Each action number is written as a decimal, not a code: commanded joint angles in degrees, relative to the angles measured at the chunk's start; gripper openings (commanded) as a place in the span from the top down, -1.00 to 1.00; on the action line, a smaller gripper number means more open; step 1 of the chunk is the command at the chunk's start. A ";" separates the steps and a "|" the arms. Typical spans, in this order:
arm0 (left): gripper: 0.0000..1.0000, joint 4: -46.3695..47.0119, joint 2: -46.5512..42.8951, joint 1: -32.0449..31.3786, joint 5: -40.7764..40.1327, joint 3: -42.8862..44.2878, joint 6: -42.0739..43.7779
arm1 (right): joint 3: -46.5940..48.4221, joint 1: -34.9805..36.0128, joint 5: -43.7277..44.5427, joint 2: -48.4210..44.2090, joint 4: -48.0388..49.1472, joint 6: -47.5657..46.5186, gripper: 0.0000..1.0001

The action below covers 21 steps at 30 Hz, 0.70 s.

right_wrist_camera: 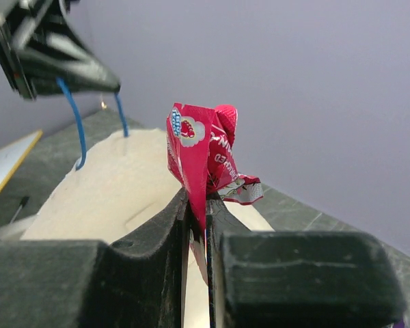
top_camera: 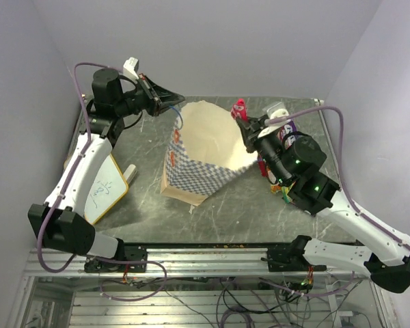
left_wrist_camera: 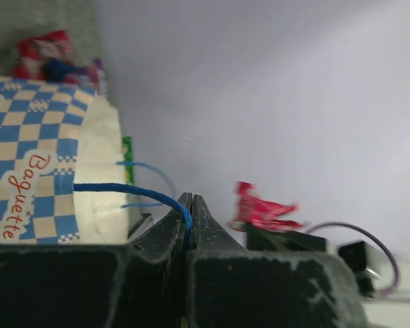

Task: Take the snacks out of the paper bag
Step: Adjust the paper bag at the center of the board.

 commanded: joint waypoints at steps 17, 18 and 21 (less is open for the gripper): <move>0.78 -43.53 -2.16 11.81 -10.50 3.83 29.80 | 13.77 -22.08 5.41 13.11 -20.62 11.87 1.00; 0.70 -44.04 -2.29 11.85 -10.93 4.23 29.96 | 13.51 -25.69 4.84 13.89 -22.09 13.38 1.00; 0.42 -46.40 -2.47 11.87 -13.24 6.21 31.39 | 10.45 -32.78 1.19 15.70 -25.04 18.73 1.00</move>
